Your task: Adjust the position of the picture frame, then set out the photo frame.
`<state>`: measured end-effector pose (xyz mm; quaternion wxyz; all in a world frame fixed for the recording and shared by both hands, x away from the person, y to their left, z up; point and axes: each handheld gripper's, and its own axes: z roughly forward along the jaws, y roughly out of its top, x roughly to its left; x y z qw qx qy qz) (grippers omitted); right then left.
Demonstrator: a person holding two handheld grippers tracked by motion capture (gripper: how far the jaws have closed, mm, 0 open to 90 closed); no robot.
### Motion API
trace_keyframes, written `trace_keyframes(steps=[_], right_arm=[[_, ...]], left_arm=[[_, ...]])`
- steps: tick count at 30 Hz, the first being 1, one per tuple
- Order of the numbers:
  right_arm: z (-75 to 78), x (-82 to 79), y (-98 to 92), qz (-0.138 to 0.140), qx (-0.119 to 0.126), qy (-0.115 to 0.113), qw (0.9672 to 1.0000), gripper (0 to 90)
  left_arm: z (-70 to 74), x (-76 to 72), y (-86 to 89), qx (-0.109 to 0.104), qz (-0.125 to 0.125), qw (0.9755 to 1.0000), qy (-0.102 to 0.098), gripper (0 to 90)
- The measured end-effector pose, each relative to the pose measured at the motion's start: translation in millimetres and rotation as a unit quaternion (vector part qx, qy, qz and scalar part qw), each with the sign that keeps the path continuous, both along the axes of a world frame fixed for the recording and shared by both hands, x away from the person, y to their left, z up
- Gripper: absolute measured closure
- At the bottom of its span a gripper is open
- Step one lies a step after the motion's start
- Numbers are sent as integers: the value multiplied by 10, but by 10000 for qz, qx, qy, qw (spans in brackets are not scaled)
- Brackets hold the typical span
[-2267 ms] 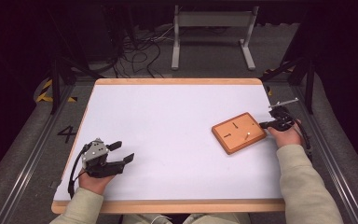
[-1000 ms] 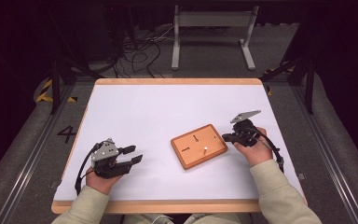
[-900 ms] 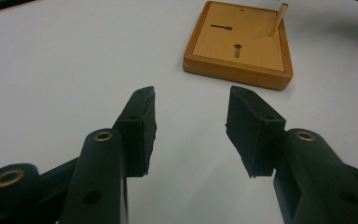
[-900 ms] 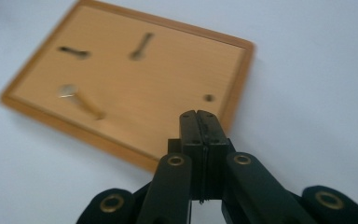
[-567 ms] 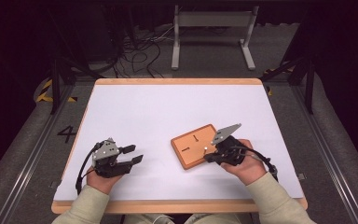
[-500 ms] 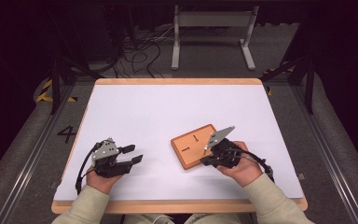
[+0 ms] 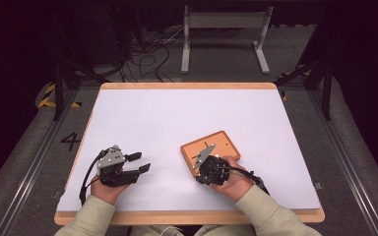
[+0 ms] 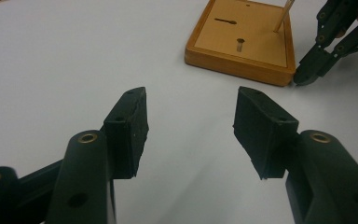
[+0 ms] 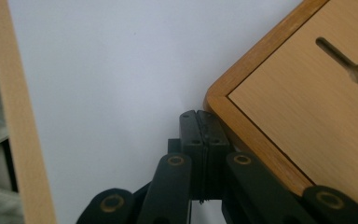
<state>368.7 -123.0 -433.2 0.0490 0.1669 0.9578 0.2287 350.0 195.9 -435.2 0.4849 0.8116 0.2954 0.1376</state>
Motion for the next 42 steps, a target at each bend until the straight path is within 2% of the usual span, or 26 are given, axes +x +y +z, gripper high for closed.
trace_keyframes(steps=[6,11,19,22,25,29,31,33,34,35,36,37,42], right_arm=[[-4,102,120,-185,-33,-211,9996,900],[-16,217,163,-328,70,-234,9992,900],[-38,283,200,-594,195,-459,9970,900],[17,218,133,-547,561,-288,9965,883],[138,123,9,-493,810,-384,9947,835],[331,41,-238,-604,1258,-537,9888,797],[426,3,-378,-710,1419,-696,9849,769],[512,-29,-526,-848,1600,-821,9800,737],[560,-45,-622,-944,1712,-905,9765,713],[560,-45,-622,-944,1712,-905,9765,713],[610,-65,-737,-1073,1843,-1029,9716,694],[636,-74,-811,-1138,1917,-1098,9686,684],[701,-91,-1149,-1520,2109,-1304,9568,646]], left_arm=[[-2,0,1,4,11,10000,14,432],[-1,11,-2,7,-11,10000,4,428],[-3,34,-19,-5,-46,10000,3,421],[-6,44,-29,-4,-44,10000,0,416],[1,50,-39,-31,-40,10000,6,404],[12,63,-46,-42,-39,10000,-13,393],[17,72,-57,-55,-46,10000,-4,378],[26,81,-69,-85,-62,9999,-14,364],[26,81,-69,-85,-62,9999,-14,350],[33,87,-78,-159,-50,9999,3,350],[41,92,-83,-191,-58,9998,23,340],[49,99,-86,-191,-86,9998,-1,334],[82,109,-142,-185,-115,9998,-27,326]])
